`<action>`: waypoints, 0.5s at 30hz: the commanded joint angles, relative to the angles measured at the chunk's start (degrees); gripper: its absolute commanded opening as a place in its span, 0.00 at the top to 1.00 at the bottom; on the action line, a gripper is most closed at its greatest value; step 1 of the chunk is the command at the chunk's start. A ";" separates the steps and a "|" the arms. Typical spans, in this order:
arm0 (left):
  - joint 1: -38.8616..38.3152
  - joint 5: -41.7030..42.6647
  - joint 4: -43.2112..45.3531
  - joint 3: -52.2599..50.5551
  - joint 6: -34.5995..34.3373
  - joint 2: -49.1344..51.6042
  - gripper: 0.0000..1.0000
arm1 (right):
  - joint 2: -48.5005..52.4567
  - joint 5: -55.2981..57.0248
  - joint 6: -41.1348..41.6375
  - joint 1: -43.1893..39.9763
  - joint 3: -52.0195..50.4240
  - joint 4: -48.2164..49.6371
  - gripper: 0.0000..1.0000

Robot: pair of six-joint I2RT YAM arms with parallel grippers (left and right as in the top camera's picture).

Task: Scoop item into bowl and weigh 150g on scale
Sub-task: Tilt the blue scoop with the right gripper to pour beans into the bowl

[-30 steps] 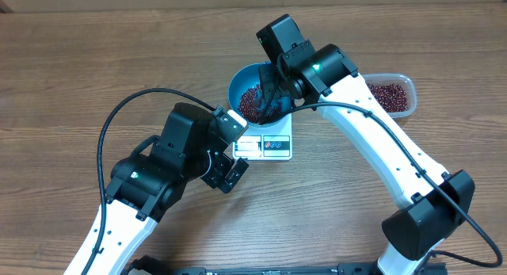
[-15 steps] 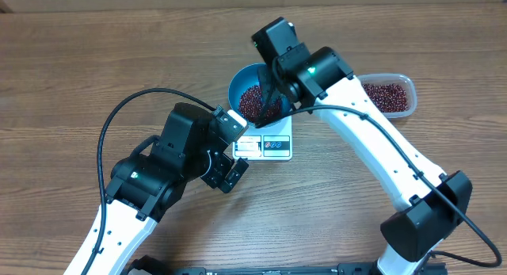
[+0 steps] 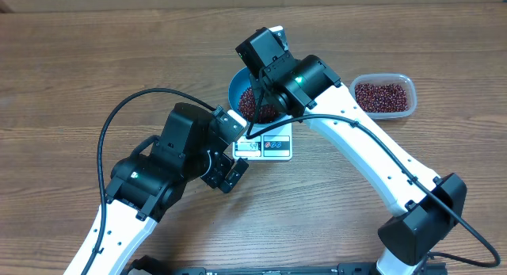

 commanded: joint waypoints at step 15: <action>0.35 0.85 0.07 0.90 0.68 0.22 0.00 | 0.04 4.76 1.16 0.28 1.86 0.33 0.96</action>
